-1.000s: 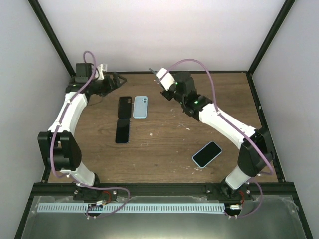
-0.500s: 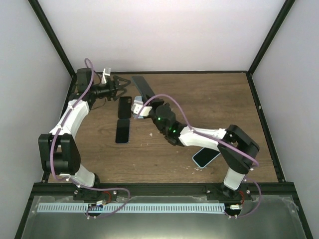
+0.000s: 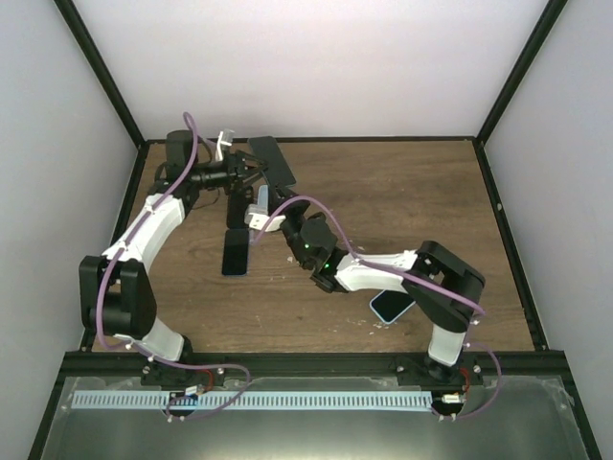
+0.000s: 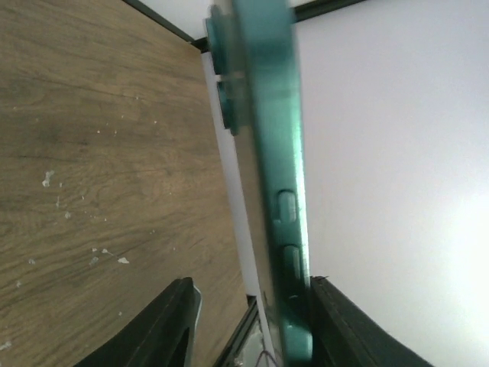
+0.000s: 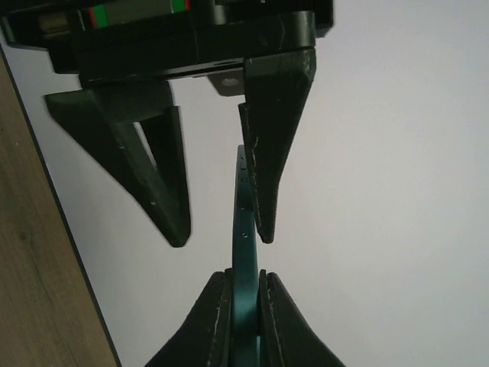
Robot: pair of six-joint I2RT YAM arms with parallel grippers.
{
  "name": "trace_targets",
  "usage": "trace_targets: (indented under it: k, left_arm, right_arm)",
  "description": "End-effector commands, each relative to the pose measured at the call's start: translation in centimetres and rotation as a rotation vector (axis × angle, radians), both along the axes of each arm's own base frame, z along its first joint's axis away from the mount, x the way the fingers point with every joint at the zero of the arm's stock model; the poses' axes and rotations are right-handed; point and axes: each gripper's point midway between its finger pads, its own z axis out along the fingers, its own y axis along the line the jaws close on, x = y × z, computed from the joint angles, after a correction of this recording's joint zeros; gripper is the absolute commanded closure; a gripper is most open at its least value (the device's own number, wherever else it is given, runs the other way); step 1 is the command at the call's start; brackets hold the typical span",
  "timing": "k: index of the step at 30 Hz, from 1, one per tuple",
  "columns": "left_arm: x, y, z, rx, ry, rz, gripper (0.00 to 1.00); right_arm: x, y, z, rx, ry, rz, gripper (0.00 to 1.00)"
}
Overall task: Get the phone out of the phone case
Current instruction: Place the phone at the center of the board.
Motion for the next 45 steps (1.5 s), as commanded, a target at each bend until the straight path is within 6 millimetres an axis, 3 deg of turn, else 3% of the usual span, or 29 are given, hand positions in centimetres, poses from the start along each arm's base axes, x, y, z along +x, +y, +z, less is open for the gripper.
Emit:
trace_targets:
  k: [1,7,10,16,19,20,22,24,29,34,39,45]
  left_arm:
    - [0.0,0.0,-0.2,-0.004,-0.005,0.008,0.65]
    - [0.2,0.4,-0.8,0.005,0.005,0.022,0.87]
    - [0.3,0.8,-1.2,0.016,0.013,0.035,0.97]
    - [0.4,2.1,-2.4,0.036,0.026,0.054,1.00]
    - [-0.1,2.5,-3.5,0.065,0.031,0.048,1.00]
    - [-0.3,2.5,-3.9,0.090,0.015,0.037,1.00]
    - [-1.0,2.7,-5.3,0.142,0.020,0.018,1.00]
    - [-1.9,2.9,-6.7,0.180,0.034,-0.005,1.00]
    - [-4.7,3.2,-10.4,0.242,0.086,-0.057,1.00]
    - [-7.9,2.8,-14.0,0.287,0.157,-0.127,1.00]
    - [-10.9,2.0,-17.2,0.371,0.220,-0.241,1.00]
    - [-11.0,2.0,-19.5,0.406,0.283,-0.276,1.00]
  right_arm:
    - [-1.4,-0.3,2.8,0.060,-0.150,-0.034,0.99]
    - [-1.6,-0.1,2.1,0.046,-0.170,-0.049,0.98]
    - [-1.8,-0.1,1.9,0.041,-0.165,-0.048,0.90]
    - [-1.8,0.3,-0.3,-0.005,-0.075,-0.011,0.48]
    - [-1.9,1.3,-3.8,-0.064,0.124,0.065,0.29]
    - [-2.2,1.6,-6.6,-0.147,0.240,0.088,0.21]
    - [-3.2,1.8,-9.1,-0.206,0.410,0.140,0.10]
    - [-4.6,1.4,-10.3,-0.223,0.549,0.187,0.01]
    - [-7.5,-0.1,-12.3,-0.242,0.778,0.295,0.00]
    - [-8.6,-1.7,-13.6,-0.193,0.968,0.341,0.00]
    - [-7.8,-4.1,-13.6,-0.128,1.058,0.333,0.00]
    - [-5.7,-6.4,-12.7,-0.041,1.107,0.293,0.00]
